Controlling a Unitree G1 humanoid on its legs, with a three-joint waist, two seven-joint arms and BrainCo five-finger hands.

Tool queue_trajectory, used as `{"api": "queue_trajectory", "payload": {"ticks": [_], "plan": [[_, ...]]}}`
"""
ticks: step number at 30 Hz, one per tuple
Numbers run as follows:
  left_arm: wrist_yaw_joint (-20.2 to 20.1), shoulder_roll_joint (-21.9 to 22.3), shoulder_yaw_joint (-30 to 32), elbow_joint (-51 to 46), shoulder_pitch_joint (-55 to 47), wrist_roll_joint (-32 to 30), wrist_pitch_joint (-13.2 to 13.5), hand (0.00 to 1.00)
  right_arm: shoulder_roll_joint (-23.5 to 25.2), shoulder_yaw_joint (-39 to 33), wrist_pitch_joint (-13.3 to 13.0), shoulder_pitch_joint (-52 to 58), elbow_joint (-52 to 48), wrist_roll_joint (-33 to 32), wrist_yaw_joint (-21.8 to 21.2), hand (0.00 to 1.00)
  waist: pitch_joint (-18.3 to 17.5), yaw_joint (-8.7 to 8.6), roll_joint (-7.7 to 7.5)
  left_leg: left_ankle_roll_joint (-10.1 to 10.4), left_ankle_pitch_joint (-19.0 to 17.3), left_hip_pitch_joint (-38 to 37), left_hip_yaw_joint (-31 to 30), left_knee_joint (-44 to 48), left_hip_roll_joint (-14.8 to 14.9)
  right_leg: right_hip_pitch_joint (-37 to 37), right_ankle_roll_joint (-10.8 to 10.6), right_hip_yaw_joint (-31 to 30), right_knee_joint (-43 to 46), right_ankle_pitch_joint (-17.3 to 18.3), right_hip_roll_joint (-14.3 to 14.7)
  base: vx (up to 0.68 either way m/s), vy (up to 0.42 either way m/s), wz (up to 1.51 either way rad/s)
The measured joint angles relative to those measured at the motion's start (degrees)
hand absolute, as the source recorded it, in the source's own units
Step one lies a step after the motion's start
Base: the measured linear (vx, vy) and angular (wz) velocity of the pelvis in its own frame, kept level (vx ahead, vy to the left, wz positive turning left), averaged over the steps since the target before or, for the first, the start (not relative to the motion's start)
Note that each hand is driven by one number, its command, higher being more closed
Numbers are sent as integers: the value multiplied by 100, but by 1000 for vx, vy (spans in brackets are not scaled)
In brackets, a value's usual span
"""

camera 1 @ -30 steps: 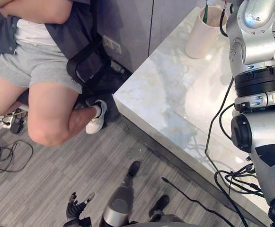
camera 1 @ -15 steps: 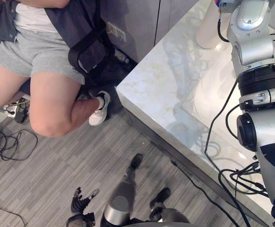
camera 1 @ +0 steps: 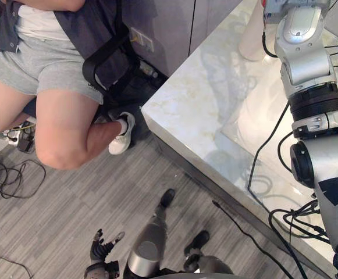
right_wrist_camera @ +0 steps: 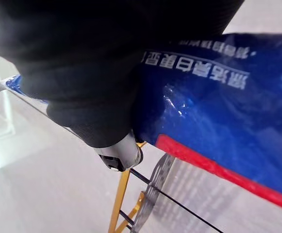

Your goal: Organize washtable

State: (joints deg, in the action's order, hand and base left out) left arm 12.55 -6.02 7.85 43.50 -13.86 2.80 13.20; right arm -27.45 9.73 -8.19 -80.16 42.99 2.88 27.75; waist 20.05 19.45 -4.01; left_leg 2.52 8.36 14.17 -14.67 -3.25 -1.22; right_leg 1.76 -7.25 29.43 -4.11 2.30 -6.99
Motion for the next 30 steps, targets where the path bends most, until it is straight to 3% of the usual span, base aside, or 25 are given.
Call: {"api": "queue_trajectory", "payload": {"ticks": [8, 19, 26, 30], "plan": [[4, 2, -1, 31, 0, -1, 0, 0, 1, -38, 4, 266, 3, 7, 87, 0, -12, -53, -20, 12, 11, -64, 62, -11, 27, 20, 7, -77, 14, -5, 4, -22, 25, -5], [8, -1, 2, 40, -1, -1, -5, 0, 20, -104, 3, 642, -187, 10, 129, 0, -99, -189, -157, 43, 37, -176, 77, -75, 34, 92, 7, -102, 9, -6, 2, -9, 22, -1], [-3, -9, 26, 36, -8, -7, -23, 0, 17, -305, -22, 873, -955, 225, 202, 0, -211, -295, -221, 44, 38, -320, 75, -89, 28, 229, 6, -96, 6, -5, -3, -6, 9, 0], [-16, -9, 54, 63, -23, -13, -42, 0, -43, -308, -53, 1206, -1416, 234, 173, 0, -505, -319, -285, 45, 38, -474, 74, -195, 40, 302, 7, -109, -9, 6, 0, -18, 10, -2]]}}
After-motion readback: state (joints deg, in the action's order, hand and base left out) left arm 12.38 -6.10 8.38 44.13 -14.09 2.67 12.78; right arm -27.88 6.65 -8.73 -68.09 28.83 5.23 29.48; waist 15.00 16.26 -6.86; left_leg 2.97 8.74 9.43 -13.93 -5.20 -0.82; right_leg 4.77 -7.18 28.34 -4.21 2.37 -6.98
